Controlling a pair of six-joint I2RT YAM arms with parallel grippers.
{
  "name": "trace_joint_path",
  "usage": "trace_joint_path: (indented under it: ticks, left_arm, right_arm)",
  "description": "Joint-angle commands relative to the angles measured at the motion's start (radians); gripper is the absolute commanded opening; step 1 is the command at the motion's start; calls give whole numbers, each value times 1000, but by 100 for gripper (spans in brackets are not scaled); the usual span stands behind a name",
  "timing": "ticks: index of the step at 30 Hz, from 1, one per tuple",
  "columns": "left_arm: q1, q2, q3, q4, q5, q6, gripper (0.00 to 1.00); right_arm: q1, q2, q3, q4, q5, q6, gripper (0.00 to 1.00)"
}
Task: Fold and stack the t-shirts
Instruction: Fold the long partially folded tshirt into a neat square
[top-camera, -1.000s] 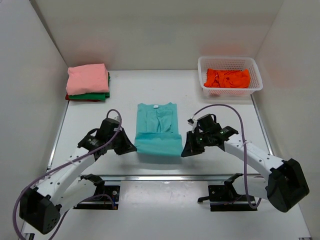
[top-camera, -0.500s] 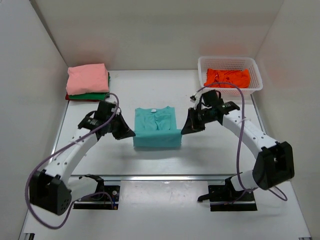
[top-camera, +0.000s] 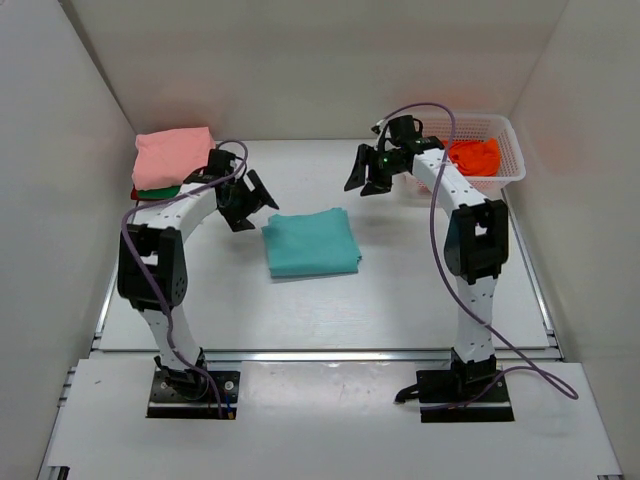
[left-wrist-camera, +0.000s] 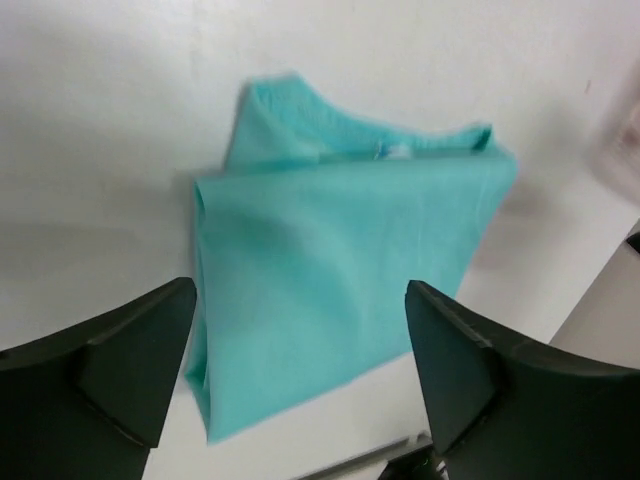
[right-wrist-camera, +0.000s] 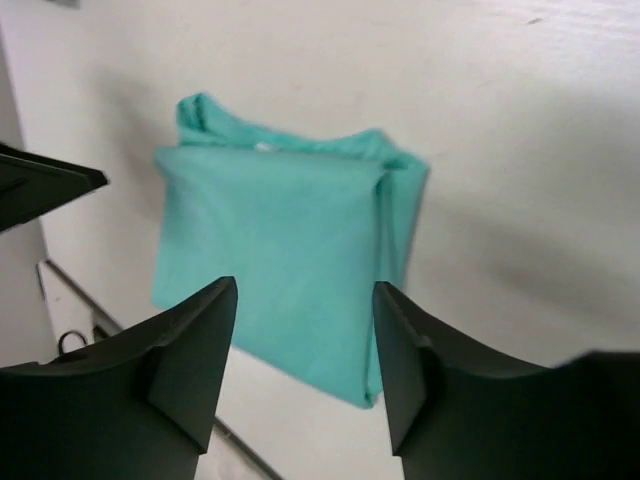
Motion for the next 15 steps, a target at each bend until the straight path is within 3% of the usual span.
trace_joint_path:
  ticks: [1, 7, 8, 9, 10, 11, 12, 14, 15]
  left_arm:
    - [23, 4, 98, 75, -49, 33, 99]
    - [50, -62, -52, 225, 84, 33, 99]
    - [46, -90, -102, 239, 104, 42, 95]
    - [53, -102, -148, 247, 107, 39, 77]
    - [50, -130, -194, 250, 113, 35, 34]
    - [51, -148, -214, 254, 121, 29, 16]
    - [51, -165, -251, 251, 125, 32, 5]
    - [50, -196, -303, 250, 130, 32, 7]
    - [50, -213, -339, 248, 127, 21, 30]
  right_arm:
    - [-29, 39, 110, -12, 61, -2, 55]
    - [-59, -64, -68, 11, 46, -20, 54]
    - [-67, -99, -130, 20, 44, -17, 54]
    - [-73, -134, -156, 26, 41, -23, 54]
    - [-81, -167, -207, 31, 41, -23, 54]
    - [-82, -187, -251, 40, 35, -28, 53]
    - [-79, -217, -279, 54, 37, -25, 53]
    - [-79, -269, -352, 66, 28, -34, 54]
    - [-76, -279, -371, 65, 29, -28, 53]
